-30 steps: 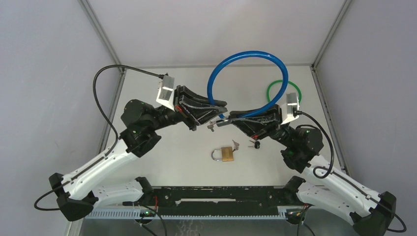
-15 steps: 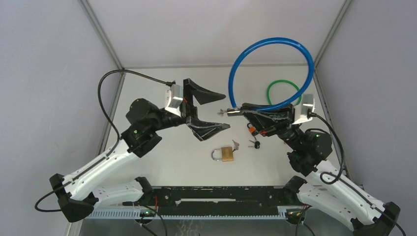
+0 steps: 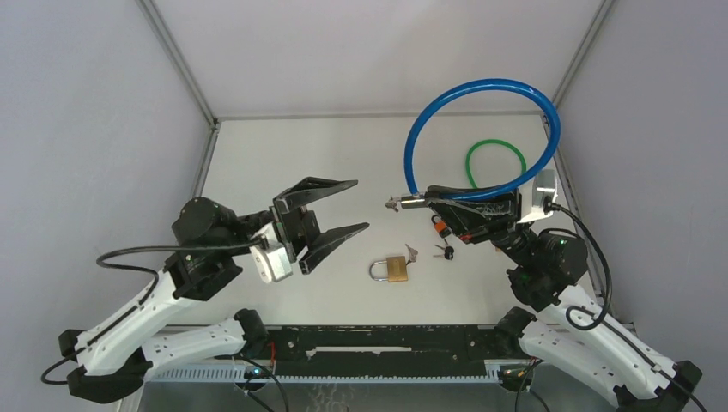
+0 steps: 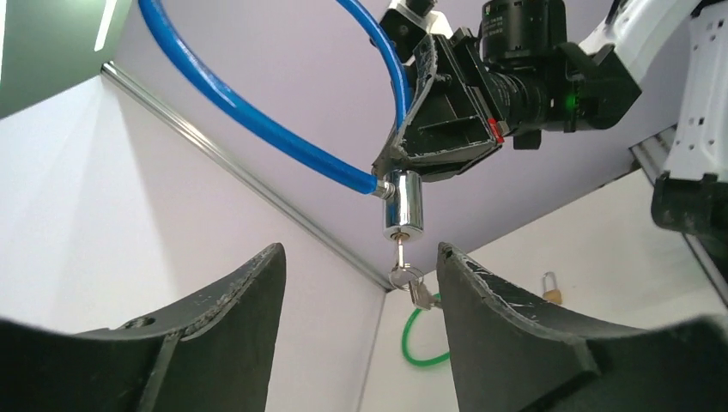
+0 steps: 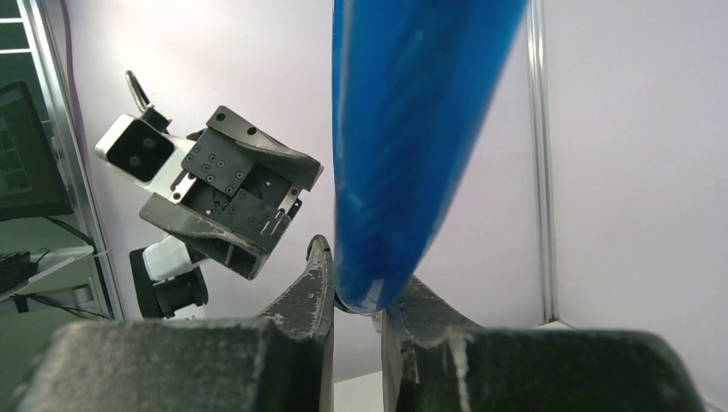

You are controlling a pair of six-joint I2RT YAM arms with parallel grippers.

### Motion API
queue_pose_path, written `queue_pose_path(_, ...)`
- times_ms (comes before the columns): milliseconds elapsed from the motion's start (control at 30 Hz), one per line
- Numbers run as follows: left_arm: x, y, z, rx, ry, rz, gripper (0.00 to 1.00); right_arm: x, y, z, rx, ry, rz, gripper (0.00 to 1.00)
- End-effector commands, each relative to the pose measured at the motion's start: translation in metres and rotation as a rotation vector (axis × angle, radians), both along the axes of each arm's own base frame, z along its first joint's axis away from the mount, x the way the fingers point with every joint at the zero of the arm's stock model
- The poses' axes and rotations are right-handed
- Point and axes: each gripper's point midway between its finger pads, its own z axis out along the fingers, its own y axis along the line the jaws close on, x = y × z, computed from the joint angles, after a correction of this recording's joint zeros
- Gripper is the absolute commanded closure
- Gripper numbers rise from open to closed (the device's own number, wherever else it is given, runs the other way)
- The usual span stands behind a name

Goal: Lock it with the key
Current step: Lock the lock.

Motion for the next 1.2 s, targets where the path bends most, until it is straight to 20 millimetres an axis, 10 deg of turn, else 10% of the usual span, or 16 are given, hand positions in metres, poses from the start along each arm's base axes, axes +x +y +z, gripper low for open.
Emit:
queue_pose_path(0, 0.012, -0.016, -0.027, 0.088, -0.088, 0.056, 0.32, -0.009, -0.008, 0.025, 0.045, -0.062, -0.002, 1.00)
queue_pose_path(233, 0.025, -0.038, -0.038, 0.120, 0.051, 0.055, 0.39, -0.010, -0.005, 0.025, 0.031, -0.062, 0.016, 1.00)
queue_pose_path(667, 0.034, -0.047, -0.036, 0.090, 0.160, 0.074, 0.98, -0.014, -0.007, 0.023, 0.013, -0.072, 0.009, 1.00)
queue_pose_path(1167, -0.037, -0.049, -0.034, 0.229, 0.937, -0.382, 1.00, -0.030, -0.001, 0.014, -0.077, -0.179, 0.082, 1.00)
